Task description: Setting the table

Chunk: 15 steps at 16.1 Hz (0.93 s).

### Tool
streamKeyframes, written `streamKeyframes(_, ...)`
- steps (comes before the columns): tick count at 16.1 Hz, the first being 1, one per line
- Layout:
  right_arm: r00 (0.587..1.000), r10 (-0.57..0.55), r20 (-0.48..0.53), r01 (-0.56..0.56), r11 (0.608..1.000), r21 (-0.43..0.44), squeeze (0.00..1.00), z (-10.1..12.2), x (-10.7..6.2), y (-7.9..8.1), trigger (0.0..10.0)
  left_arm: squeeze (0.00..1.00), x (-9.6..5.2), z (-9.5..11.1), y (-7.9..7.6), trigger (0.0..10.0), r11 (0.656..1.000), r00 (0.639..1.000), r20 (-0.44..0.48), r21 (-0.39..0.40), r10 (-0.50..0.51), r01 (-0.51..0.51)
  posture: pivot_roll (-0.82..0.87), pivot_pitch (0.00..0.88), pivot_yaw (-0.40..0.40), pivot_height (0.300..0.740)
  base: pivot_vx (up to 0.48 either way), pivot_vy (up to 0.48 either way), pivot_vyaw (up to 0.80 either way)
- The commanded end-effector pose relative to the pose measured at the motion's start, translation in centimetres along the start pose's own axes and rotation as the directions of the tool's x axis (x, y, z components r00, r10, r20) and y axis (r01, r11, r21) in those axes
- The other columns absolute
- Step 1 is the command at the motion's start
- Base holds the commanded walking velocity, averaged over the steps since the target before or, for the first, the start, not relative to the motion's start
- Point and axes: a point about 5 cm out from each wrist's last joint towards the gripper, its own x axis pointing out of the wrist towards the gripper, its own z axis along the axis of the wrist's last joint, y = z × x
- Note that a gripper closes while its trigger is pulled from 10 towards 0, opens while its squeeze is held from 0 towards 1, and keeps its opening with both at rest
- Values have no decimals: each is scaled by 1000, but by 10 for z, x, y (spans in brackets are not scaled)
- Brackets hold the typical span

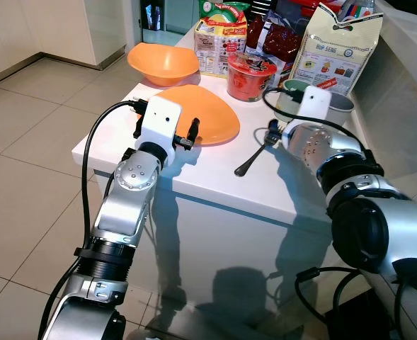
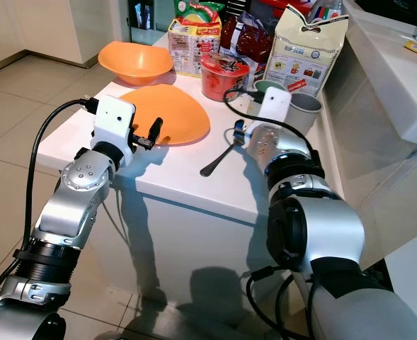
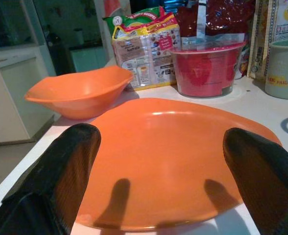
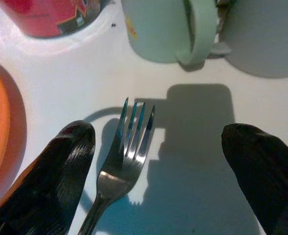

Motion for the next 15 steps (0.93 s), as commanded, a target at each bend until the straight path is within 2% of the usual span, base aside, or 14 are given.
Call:
streamKeyframes(1,999,-24,-31,25,1000,11,0,-6,2,-7,10000,0,3,8,-4,10000,1000,1000,28,3,-11,11,190,0,-135,740,0,0,0)
streamKeyframes(6,996,-34,-78,31,999,-39,0,-23,3,-6,10000,0,4,9,-4,10000,1000,999,30,2,-15,15,188,0,-132,740,0,0,0)
streamKeyframes(15,989,-32,-141,26,998,-49,0,-45,3,4,10000,0,3,8,-4,10000,1000,1000,27,1,-15,15,191,0,-128,740,0,0,0)
